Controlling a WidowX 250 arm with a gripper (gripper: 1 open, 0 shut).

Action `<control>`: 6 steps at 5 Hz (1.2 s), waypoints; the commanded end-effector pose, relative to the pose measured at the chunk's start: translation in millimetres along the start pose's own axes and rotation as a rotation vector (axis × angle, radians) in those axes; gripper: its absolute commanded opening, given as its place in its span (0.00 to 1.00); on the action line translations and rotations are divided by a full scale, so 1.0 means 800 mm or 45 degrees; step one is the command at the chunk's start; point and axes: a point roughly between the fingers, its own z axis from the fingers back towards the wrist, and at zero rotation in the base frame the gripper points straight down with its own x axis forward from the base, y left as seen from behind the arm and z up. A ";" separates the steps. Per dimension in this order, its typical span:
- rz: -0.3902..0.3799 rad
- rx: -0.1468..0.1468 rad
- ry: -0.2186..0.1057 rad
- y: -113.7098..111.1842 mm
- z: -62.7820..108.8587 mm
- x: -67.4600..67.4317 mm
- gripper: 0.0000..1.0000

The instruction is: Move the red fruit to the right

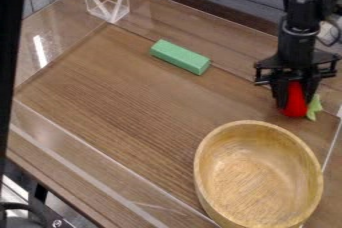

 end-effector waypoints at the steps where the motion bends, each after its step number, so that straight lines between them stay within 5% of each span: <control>1: 0.102 -0.043 -0.050 -0.004 0.018 0.004 1.00; 2: 0.198 -0.057 -0.062 -0.007 0.022 0.003 1.00; 4: 0.037 -0.094 -0.021 -0.018 0.055 0.001 1.00; 6: -0.016 -0.128 -0.024 0.014 0.078 0.009 1.00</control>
